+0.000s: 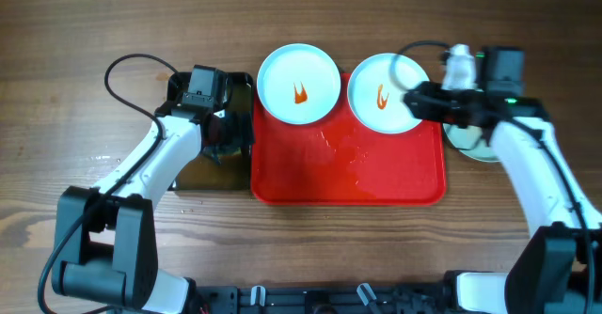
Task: Clean dirty plates on tray and stack at the side
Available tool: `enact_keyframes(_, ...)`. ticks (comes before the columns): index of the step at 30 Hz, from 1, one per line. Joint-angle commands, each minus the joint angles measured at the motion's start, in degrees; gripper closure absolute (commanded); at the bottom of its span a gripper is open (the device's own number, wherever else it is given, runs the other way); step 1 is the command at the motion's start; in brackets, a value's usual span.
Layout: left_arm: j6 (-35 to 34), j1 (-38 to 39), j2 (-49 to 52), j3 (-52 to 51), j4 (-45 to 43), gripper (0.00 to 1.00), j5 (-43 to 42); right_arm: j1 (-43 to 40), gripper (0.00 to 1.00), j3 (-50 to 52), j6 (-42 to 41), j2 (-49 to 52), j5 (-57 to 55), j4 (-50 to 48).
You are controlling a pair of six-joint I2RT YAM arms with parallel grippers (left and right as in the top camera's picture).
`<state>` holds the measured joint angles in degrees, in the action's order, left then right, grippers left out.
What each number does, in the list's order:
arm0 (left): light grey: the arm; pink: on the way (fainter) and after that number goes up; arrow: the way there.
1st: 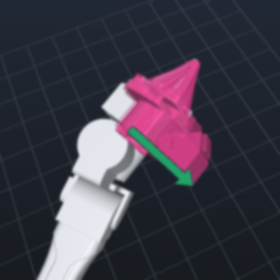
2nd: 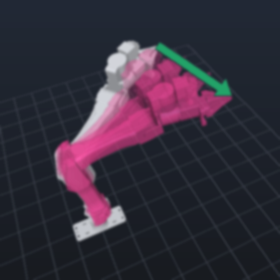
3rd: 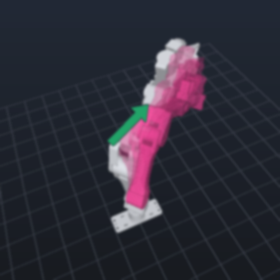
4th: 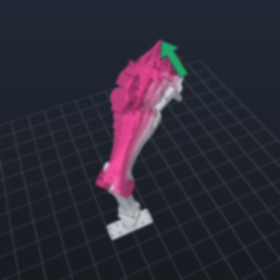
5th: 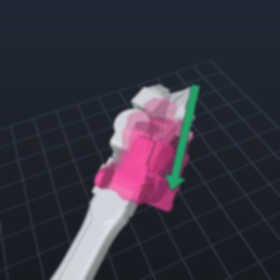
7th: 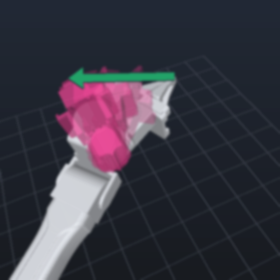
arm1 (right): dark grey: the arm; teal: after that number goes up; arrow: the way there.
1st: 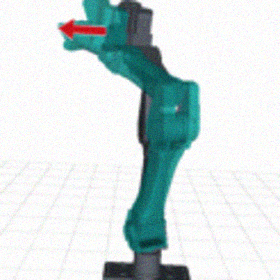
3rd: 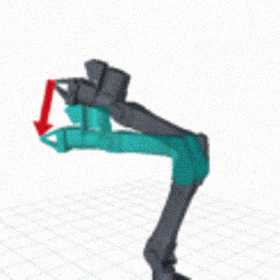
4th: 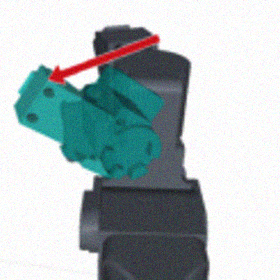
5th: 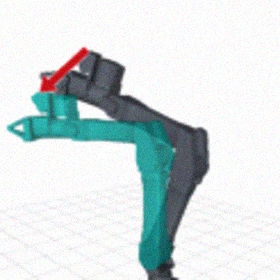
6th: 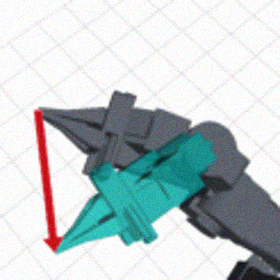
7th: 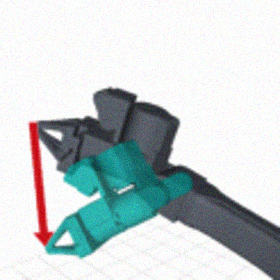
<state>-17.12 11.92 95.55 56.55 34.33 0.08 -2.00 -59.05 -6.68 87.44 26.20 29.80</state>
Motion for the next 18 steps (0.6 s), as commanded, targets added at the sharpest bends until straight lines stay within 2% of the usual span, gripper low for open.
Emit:
enact_keyframes(1,-0.02,-0.15,-0.94,-0.31,-0.28,0.0,-1.14,11.52,0.45,-1.42,-1.81,-1.27,-7.87,-4.31)
enact_keyframes(3,-0.02,-0.15,-0.94,-0.31,-0.26,0.0,-1.14,18.23,0.44,-1.42,-6.64,0.92,-12.37,-7.37)
enact_keyframes(8,-0.02,-0.15,-0.94,-0.31,-0.26,0.0,-1.14,24.68,0.46,-1.38,-19.8,10.03,-14.23,-13.53)
enact_keyframes(12,-0.02,-0.15,-0.94,-0.31,-0.26,0.0,-1.14,25.73,0.5,-1.38,-29.81,17.46,-14.21,-16.28)
enact_keyframes(15,-0.02,-0.15,-0.94,-0.31,-0.26,0.0,-1.14,25.75,0.55,-1.38,-34.47,20.61,-14.19,-18.56)
enact_keyframes(18,-0.02,-0.15,-0.94,-0.31,-0.26,0.0,-1.14,25.79,0.62,-1.38,-35.63,21.81,-14.62,-19.8)
